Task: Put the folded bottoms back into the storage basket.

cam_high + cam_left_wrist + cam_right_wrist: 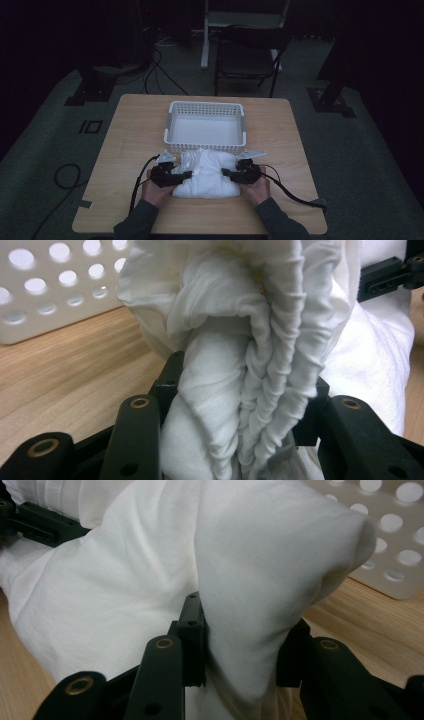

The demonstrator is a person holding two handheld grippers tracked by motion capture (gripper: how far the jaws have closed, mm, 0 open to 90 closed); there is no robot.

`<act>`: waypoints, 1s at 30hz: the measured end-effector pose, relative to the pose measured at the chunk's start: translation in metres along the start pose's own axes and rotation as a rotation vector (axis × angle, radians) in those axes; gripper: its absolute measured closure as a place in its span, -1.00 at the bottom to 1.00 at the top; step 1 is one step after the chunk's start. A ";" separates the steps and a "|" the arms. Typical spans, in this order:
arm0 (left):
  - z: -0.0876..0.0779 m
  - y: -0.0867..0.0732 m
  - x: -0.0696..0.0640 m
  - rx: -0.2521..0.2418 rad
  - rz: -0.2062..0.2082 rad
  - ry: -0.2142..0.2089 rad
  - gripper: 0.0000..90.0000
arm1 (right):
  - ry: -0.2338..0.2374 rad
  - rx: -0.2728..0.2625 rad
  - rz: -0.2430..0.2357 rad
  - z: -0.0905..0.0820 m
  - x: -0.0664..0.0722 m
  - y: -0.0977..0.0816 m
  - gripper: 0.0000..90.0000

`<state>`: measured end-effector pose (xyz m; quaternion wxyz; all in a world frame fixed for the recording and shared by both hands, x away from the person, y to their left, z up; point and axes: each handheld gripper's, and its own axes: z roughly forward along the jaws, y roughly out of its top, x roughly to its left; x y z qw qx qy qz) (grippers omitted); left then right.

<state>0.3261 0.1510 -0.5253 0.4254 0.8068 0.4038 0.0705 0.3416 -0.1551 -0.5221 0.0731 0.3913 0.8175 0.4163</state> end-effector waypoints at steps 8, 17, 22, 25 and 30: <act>-0.004 0.002 -0.006 -0.003 0.019 0.023 0.20 | -0.013 -0.010 -0.024 -0.006 0.006 0.003 0.46; -0.011 0.006 -0.012 -0.012 0.043 0.031 0.20 | 0.000 -0.013 -0.034 -0.014 0.008 0.007 0.46; -0.016 0.008 -0.013 -0.025 0.048 0.029 0.21 | 0.001 -0.027 -0.041 -0.019 0.009 0.009 0.46; -0.018 0.009 -0.015 -0.029 0.054 0.030 0.21 | -0.002 -0.030 -0.044 -0.021 0.011 0.010 0.46; -0.023 0.012 -0.017 -0.044 0.061 0.031 0.21 | -0.013 -0.043 -0.063 -0.027 0.015 0.013 0.46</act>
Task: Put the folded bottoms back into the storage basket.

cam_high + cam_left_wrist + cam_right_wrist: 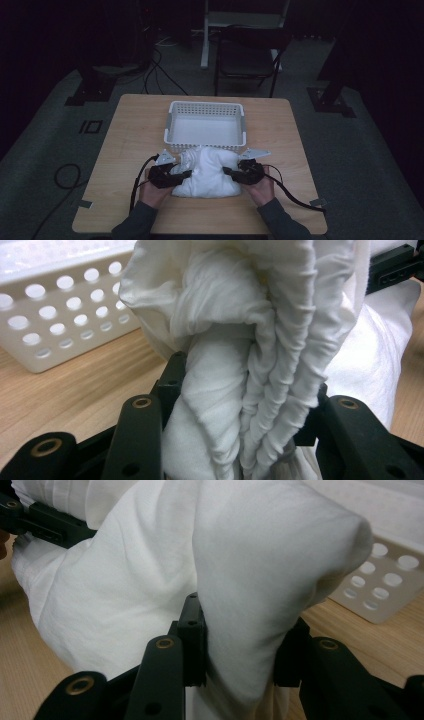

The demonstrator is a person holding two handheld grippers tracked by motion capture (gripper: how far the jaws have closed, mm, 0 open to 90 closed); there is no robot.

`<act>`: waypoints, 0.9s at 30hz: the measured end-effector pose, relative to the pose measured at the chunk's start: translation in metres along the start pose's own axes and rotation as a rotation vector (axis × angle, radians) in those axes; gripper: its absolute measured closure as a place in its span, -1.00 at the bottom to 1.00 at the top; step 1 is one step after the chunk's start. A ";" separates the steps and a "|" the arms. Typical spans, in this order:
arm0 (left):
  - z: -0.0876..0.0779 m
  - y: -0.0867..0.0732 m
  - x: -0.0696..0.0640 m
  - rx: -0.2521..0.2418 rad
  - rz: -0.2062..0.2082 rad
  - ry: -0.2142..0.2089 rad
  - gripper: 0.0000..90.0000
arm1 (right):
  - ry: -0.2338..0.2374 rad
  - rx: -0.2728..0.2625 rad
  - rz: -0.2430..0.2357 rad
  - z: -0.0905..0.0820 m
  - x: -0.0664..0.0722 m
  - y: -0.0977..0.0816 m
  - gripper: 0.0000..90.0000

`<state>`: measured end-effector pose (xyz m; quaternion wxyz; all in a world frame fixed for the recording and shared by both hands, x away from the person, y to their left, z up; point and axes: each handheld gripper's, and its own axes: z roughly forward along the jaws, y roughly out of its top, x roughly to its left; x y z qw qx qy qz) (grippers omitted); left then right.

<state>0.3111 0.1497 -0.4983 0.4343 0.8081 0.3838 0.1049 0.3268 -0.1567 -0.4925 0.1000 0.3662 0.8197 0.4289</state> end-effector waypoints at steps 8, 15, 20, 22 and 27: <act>-0.005 0.003 -0.002 -0.012 0.006 0.000 0.21 | -0.007 -0.014 -0.016 -0.005 0.004 0.004 0.46; -0.009 0.008 -0.004 -0.013 0.018 0.006 0.21 | 0.000 -0.011 -0.022 -0.008 0.003 0.007 0.46; -0.015 0.012 -0.004 -0.021 0.028 0.008 0.21 | -0.005 -0.020 -0.035 -0.011 0.006 0.011 0.46; -0.017 0.014 -0.004 -0.026 0.034 0.010 0.21 | -0.005 -0.026 -0.037 -0.013 0.007 0.013 0.46; -0.021 0.022 -0.005 -0.032 0.045 0.015 0.21 | -0.007 -0.039 -0.037 -0.017 0.007 0.018 0.46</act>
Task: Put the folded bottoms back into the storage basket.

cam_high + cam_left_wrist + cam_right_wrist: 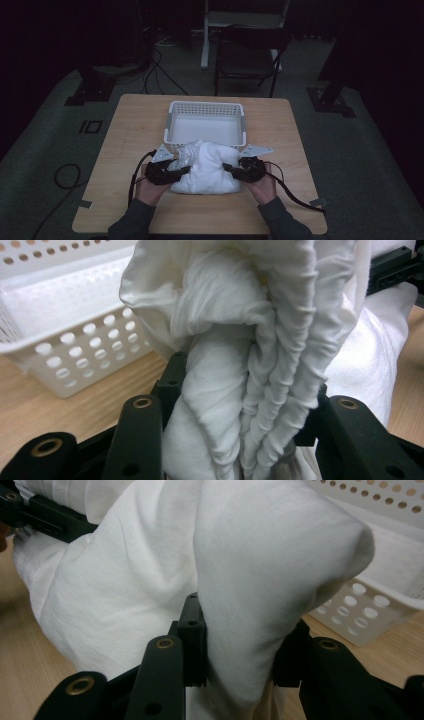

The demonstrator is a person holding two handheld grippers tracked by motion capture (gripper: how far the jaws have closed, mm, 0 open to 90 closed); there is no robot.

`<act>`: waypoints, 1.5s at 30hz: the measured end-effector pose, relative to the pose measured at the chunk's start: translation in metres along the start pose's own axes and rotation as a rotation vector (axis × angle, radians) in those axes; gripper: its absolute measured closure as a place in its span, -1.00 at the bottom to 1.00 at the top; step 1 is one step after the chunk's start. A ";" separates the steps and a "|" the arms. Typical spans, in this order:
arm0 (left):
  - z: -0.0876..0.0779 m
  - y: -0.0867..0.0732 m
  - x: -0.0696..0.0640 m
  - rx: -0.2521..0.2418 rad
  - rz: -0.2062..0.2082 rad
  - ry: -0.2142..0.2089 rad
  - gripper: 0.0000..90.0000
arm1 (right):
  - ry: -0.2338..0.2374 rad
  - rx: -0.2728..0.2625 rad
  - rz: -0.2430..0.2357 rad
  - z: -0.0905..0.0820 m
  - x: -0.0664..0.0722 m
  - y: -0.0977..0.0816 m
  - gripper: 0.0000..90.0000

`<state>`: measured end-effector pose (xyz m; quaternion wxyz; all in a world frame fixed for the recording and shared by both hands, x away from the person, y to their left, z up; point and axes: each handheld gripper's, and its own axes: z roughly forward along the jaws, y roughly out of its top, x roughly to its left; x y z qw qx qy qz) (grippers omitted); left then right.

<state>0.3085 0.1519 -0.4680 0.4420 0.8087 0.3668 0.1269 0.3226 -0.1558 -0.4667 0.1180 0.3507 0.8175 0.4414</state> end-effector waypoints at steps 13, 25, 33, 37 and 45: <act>-0.008 0.010 0.005 -0.022 0.004 0.001 0.21 | -0.006 -0.019 -0.018 -0.006 0.002 0.015 0.46; -0.014 0.022 0.011 -0.038 0.008 -0.006 0.21 | 0.007 -0.035 -0.019 -0.010 -0.002 0.028 0.46; -0.014 0.030 0.013 -0.047 0.012 -0.002 0.21 | -0.002 -0.045 -0.019 -0.013 -0.005 0.035 0.46; -0.014 0.033 0.015 -0.052 0.016 0.003 0.21 | -0.007 -0.050 -0.023 -0.012 -0.006 0.039 0.46; -0.014 0.039 0.018 -0.058 0.015 0.008 0.21 | -0.014 -0.058 -0.021 -0.012 -0.009 0.046 0.46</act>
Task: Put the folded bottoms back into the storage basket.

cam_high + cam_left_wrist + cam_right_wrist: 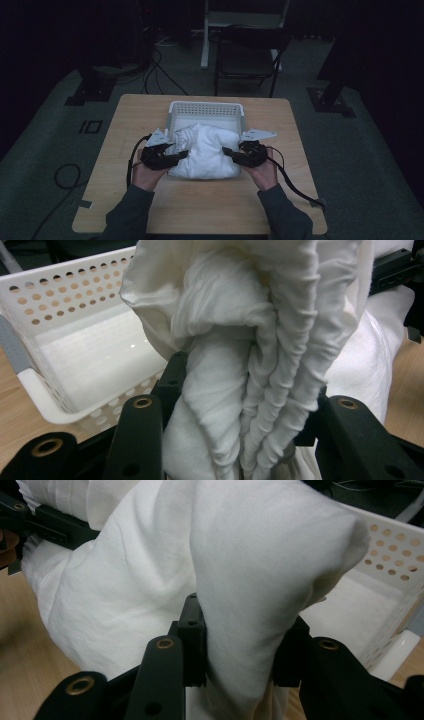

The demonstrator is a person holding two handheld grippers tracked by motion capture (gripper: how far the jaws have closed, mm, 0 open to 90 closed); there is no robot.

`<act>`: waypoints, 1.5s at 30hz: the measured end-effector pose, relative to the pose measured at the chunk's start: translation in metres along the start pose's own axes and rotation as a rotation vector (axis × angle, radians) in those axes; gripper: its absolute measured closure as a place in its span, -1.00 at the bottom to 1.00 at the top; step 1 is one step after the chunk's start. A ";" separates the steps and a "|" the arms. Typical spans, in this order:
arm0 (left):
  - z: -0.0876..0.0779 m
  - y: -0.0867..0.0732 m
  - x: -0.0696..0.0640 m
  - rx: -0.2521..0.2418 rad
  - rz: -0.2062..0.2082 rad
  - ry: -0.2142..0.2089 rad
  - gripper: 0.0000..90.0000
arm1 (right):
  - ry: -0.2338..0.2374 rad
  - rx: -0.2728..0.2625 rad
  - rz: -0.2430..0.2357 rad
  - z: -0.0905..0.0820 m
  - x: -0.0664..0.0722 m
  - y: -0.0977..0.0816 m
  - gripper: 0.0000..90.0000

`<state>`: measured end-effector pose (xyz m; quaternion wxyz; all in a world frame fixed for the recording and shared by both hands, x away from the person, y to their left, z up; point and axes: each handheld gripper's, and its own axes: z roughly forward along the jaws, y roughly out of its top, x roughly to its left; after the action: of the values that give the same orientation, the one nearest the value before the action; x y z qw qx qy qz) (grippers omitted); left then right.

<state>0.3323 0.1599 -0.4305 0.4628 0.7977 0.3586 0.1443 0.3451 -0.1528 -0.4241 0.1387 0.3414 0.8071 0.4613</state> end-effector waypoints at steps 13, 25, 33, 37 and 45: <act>0.005 0.013 0.002 -0.010 0.008 0.015 0.22 | -0.018 -0.022 0.023 0.002 -0.010 0.005 0.46; 0.009 0.024 0.009 -0.020 0.006 0.026 0.22 | -0.038 -0.034 0.028 0.003 -0.015 0.015 0.46; 0.011 0.029 0.015 -0.027 -0.002 0.029 0.22 | -0.047 -0.039 0.031 0.006 -0.018 0.020 0.46; 0.012 0.032 0.016 -0.031 -0.001 0.029 0.22 | -0.049 -0.043 0.032 0.006 -0.019 0.022 0.46; 0.016 0.039 0.018 -0.036 0.003 0.033 0.22 | -0.067 -0.041 0.024 0.005 -0.025 0.029 0.46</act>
<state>0.3705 0.1501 -0.4078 0.4708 0.7873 0.3625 0.1646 0.3778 -0.1567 -0.4045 0.1671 0.3633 0.7882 0.4678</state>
